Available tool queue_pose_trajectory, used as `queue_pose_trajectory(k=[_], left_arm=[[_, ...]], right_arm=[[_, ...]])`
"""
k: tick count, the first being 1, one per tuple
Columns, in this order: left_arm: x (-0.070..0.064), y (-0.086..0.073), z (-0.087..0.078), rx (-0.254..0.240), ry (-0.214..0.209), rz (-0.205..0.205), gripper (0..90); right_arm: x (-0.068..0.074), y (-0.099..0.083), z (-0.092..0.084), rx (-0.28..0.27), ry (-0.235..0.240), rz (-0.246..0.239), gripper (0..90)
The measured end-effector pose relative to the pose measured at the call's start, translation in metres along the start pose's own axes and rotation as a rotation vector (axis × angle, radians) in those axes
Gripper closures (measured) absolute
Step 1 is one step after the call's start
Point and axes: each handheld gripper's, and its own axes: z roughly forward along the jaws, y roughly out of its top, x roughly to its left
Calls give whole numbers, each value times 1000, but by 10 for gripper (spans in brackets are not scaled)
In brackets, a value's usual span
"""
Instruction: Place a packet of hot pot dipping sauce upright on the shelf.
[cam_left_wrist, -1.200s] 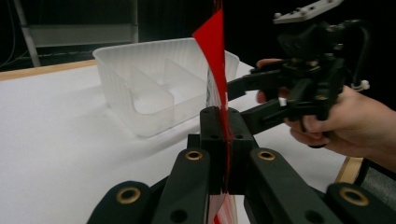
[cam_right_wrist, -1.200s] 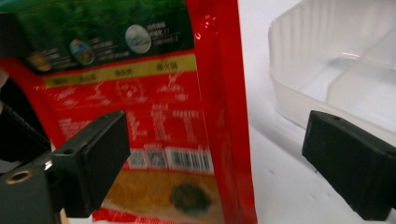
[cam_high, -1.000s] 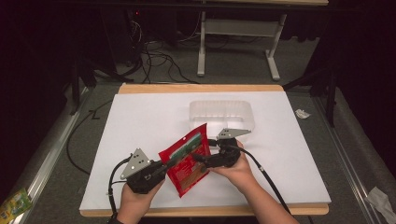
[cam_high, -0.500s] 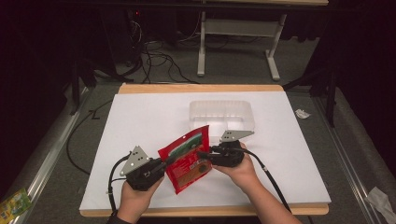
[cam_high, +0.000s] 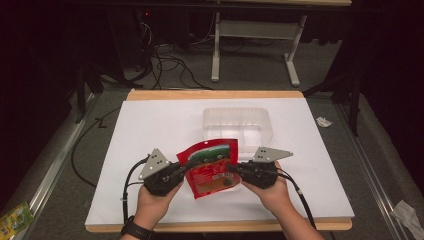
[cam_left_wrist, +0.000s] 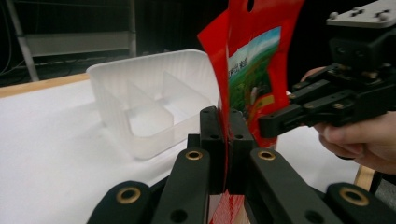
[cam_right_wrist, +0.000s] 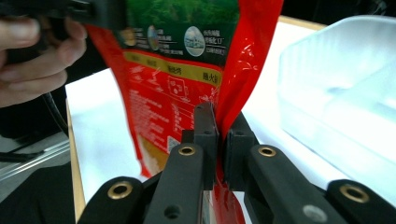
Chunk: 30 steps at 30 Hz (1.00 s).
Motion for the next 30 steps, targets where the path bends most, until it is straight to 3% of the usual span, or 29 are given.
queue_pose_trajectory(k=[5,11,14,16,23,24,25,30], left_arm=[[-8,6,27,19,-34,29,890],[-16,2,37,25,-53,49,883],[-17,-2,38,29,-69,35,797],[-15,-6,38,35,-97,4,715],[-14,-17,36,55,-93,7,525],[-15,-21,33,73,-66,17,479],[-15,-21,33,73,-66,17,447],[-14,-27,11,78,-13,24,381]], right_arm=[[-1,-13,-26,-27,-43,-7,877],[-3,-28,-36,-20,-47,3,872],[-2,-34,-41,-6,-32,4,829],[-3,-37,-44,-4,-8,14,775],[-2,-41,-39,20,68,15,649],[-2,-41,-37,22,68,13,644],[-3,-41,-36,28,66,16,633],[-8,-41,-30,34,66,46,626]])
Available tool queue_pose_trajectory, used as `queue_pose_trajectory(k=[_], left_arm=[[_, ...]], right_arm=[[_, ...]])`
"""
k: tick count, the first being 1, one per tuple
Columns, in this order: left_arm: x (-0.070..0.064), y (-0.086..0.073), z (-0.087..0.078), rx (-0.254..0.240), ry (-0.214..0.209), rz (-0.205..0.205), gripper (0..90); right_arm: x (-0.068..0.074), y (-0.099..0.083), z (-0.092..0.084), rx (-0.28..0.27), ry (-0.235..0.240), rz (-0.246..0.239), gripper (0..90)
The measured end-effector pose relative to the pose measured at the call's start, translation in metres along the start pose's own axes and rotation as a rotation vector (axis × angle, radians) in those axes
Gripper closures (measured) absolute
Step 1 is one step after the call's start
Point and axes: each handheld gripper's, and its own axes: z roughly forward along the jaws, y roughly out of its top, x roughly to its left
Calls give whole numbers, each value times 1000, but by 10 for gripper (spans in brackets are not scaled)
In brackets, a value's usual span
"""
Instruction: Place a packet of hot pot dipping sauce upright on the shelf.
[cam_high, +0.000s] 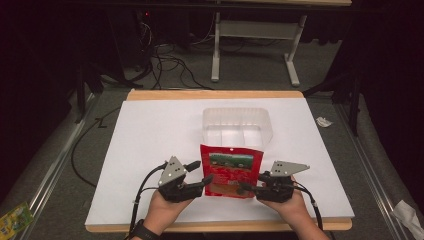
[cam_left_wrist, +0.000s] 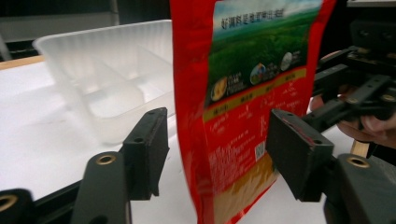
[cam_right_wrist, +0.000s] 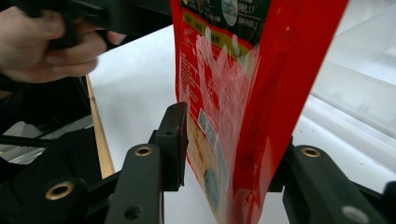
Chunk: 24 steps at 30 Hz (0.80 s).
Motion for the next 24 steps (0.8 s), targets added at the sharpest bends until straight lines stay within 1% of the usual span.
queue_pose_trajectory(k=[2,3,4,5,6,7,8,9,10,11,12,13,14,15,16,19,21,24], left_arm=[[7,-6,-9,4,26,6,378],[11,-10,-13,4,39,2,379],[21,-18,-19,9,67,-17,380],[26,-22,-21,9,83,-26,381],[26,-22,-21,9,83,-26,385],[33,-29,-22,9,109,-55,387],[33,-29,-22,9,109,-55,384],[35,-30,-23,5,116,-75,384],[36,-31,-23,0,123,-75,372],[36,-31,-23,0,123,-75,369],[35,-31,-23,-5,127,-63,369],[35,-31,-23,-7,128,-54,360],[34,-32,-22,-6,127,-49,360],[34,-32,-22,2,128,-40,358],[34,-33,-20,1,128,-39,356],[34,-34,-19,10,134,-24,354],[35,-34,-18,12,138,-23,354],[36,-35,-18,11,142,-26,354]], right_arm=[[-4,0,2,9,6,2,634],[-6,1,4,14,10,-3,648],[-7,1,5,18,15,-1,656],[-8,1,6,23,25,-3,667],[-8,1,6,23,25,-3,667],[-9,0,6,37,40,-7,694],[-9,0,6,37,40,-7,694],[-8,0,6,42,51,-15,704],[-6,-2,7,57,57,-26,711],[-6,-2,7,57,57,-26,711],[-4,-2,9,61,58,-31,711],[-1,-3,12,79,53,-46,724],[-1,-3,12,79,53,-46,724],[0,-4,14,86,48,-60,744],[2,-5,17,99,42,-69,797],[2,-4,16,106,34,-55,822],[2,-3,16,109,29,-36,827],[2,-3,17,113,23,-21,831]])
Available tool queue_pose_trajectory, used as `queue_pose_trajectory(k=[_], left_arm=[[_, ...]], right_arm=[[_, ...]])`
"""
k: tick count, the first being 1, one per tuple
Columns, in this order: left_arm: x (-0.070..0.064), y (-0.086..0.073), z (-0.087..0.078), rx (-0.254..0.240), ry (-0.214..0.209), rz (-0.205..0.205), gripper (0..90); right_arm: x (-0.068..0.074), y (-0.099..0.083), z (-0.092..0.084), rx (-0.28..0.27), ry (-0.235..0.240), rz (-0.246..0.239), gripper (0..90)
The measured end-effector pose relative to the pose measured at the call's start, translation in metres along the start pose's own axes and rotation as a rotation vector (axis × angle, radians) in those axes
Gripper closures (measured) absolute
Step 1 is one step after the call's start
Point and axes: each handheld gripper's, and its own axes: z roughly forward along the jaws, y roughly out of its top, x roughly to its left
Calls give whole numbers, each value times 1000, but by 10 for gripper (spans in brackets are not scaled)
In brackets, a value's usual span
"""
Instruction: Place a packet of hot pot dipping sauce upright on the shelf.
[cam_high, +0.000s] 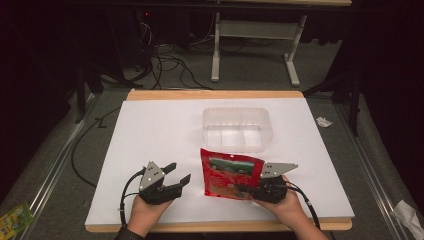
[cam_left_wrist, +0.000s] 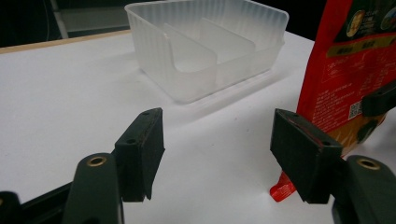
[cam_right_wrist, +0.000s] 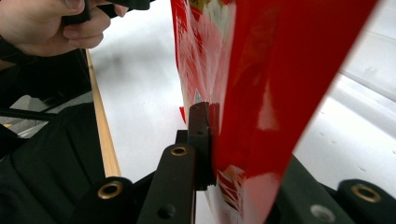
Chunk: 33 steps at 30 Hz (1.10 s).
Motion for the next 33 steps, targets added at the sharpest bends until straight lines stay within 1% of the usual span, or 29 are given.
queue_pose_trajectory(k=[9,12,14,15,16,17,18,19,20,21,22,23,24,25,26,27,29,30,33], left_arm=[[0,1,-2,-5,-5,3,353],[0,1,-2,-6,-5,6,354],[1,1,-2,-4,-6,9,354],[1,1,-2,-4,-6,9,353],[1,1,-2,-5,-6,8,353],[1,1,-2,-5,-7,9,353],[2,1,-2,-4,-8,10,352],[2,1,-2,-4,-8,10,351],[2,1,-2,-4,-10,11,350],[2,1,-2,-4,-12,10,348],[2,1,-2,-4,-12,10,347],[2,1,-2,-5,-17,10,346],[2,1,-2,-5,-17,10,346],[2,1,-2,-5,-17,12,346],[2,1,-1,-5,-18,13,346],[2,1,-1,0,-21,16,343],[2,1,-1,6,-23,19,340],[2,0,0,6,-25,21,339],[2,0,1,10,-30,26,336]], right_arm=[[3,0,-1,-3,-18,25,836],[3,1,-5,-25,-20,35,837],[3,2,-14,-61,-49,52,837],[3,2,-14,-61,-49,52,837],[1,3,-20,-84,-82,64,837],[-1,3,-24,-94,-99,71,837],[-3,3,-27,-105,-115,81,837],[-3,3,-27,-105,-115,81,837],[-7,2,-34,-128,-162,101,837],[-9,2,-36,-135,-177,103,837],[-9,2,-36,-135,-177,103,837],[-13,1,-42,-145,-214,130,836],[-13,1,-42,-145,-214,130,836],[-14,1,-44,-148,-229,130,836],[-16,1,-46,-152,-254,139,836],[-18,2,-50,-167,-286,146,836],[-21,4,-54,-176,-314,154,836],[-23,6,-57,-191,-333,162,836],[-27,10,-62,-229,-360,187,836]])
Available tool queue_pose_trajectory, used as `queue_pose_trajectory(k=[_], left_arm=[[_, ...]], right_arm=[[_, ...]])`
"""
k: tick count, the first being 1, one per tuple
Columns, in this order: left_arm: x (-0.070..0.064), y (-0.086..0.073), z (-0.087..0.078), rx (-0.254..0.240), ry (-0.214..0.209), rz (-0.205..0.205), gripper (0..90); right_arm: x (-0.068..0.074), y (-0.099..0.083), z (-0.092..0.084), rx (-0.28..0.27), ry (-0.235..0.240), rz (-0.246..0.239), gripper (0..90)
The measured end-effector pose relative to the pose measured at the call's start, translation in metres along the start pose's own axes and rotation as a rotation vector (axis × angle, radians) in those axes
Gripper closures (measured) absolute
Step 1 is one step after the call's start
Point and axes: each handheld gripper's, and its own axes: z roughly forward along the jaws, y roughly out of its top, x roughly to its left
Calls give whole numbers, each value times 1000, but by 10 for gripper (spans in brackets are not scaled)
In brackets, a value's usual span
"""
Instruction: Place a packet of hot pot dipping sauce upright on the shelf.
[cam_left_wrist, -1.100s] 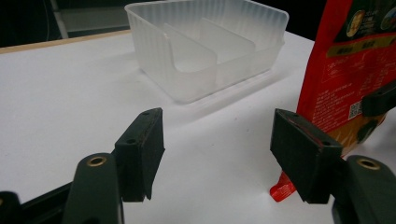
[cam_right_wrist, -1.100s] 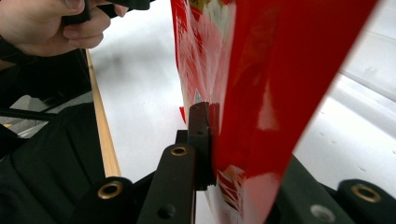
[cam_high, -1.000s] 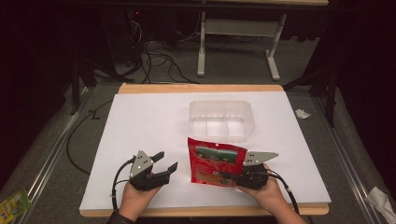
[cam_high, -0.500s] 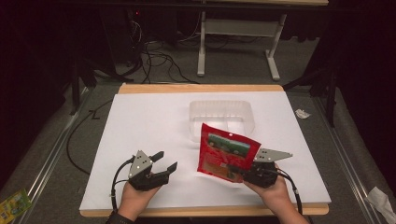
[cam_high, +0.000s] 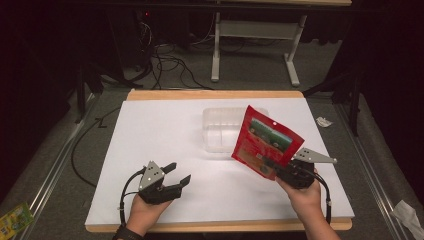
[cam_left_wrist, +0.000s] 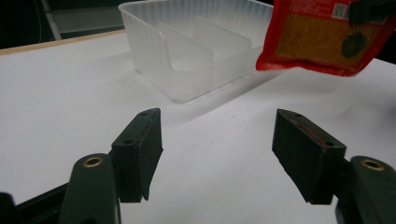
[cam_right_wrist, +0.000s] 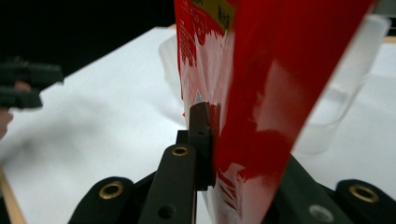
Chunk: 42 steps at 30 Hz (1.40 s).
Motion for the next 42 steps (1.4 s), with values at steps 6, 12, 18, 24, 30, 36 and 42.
queue_pose_trajectory(k=[6,12,18,24,30,36,42], left_arm=[[-1,0,0,0,-13,6,336],[-1,0,0,6,-22,9,338],[-2,0,2,8,-32,15,342],[-3,0,1,0,-43,19,342],[-3,0,1,-6,-48,24,342],[-4,0,2,0,-54,37,342],[-5,0,2,2,-58,46,342]], right_arm=[[-4,14,1,-49,-66,38,836],[-8,21,10,-63,-105,56,836],[-8,32,23,-61,-155,55,836],[-8,43,40,-76,-172,94,836],[-4,54,55,-77,-183,89,836],[4,64,73,-73,-206,78,835],[6,69,89,-66,-238,79,835]])
